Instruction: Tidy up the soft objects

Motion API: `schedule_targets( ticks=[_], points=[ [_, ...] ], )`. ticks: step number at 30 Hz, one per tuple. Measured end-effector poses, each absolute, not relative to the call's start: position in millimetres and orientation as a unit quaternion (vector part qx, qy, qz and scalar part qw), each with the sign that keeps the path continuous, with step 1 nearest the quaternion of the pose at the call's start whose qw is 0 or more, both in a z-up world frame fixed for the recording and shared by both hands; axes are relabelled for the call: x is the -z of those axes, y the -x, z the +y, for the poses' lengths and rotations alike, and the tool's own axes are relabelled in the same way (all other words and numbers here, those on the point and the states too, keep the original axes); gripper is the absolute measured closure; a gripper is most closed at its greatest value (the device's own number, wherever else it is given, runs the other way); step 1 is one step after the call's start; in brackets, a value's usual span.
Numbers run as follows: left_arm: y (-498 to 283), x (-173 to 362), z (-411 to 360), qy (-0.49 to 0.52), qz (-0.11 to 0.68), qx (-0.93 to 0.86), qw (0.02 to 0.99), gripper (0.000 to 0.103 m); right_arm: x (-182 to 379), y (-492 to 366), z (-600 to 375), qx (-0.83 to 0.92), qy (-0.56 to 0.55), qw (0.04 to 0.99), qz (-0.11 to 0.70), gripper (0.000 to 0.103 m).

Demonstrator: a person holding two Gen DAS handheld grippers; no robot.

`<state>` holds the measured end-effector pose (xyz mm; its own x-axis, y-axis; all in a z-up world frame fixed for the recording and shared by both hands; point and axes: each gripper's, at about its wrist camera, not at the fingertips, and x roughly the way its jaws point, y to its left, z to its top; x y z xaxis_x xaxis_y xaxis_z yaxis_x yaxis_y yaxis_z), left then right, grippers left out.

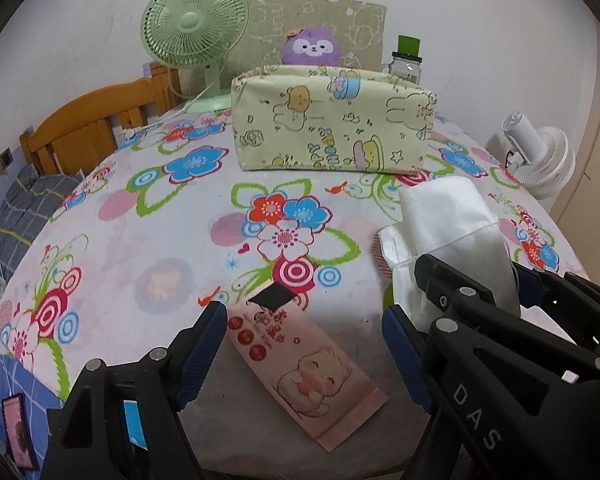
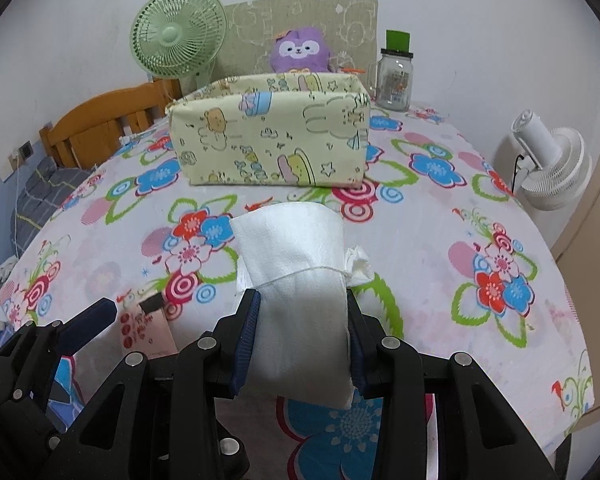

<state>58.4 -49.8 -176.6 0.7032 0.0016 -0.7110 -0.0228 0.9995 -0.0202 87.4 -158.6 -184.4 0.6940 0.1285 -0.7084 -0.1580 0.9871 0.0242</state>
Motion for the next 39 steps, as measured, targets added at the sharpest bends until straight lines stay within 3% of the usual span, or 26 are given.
schedule_targets(
  ticks=[13, 17, 19, 20, 21, 39],
  points=[
    [-55.4, 191.7, -54.9, 0.029, 0.395, -0.028, 0.918, 0.016, 197.2, -91.4, -165.1, -0.064, 0.023, 0.915, 0.398, 0.061],
    [-56.8, 191.5, -54.6, 0.035, 0.395, -0.036, 0.917, 0.027, 197.8, -92.5, -166.4, -0.063, 0.02, 0.915, 0.398, 0.06],
    [-56.0, 191.5, -54.6, 0.035, 0.391, -0.047, 0.919, 0.04, 198.3, -93.3, -167.8, -0.063, 0.015, 0.915, 0.398, 0.06],
    [-55.9, 191.6, -54.7, 0.034, 0.388, -0.05, 0.92, 0.054, 198.0, -93.8, -168.1, -0.063, 0.013, 0.915, 0.398, 0.06],
    [-55.6, 191.4, -54.8, 0.036, 0.386, -0.051, 0.92, 0.06, 197.5, -94.1, -168.2, -0.062, 0.012, 0.915, 0.398, 0.06],
    [-74.6, 180.1, -60.8, 0.046, 0.389, -0.026, 0.92, 0.063, 182.4, -112.5, -175.8, -0.051, -0.01, 0.917, 0.397, 0.06]
  ],
)
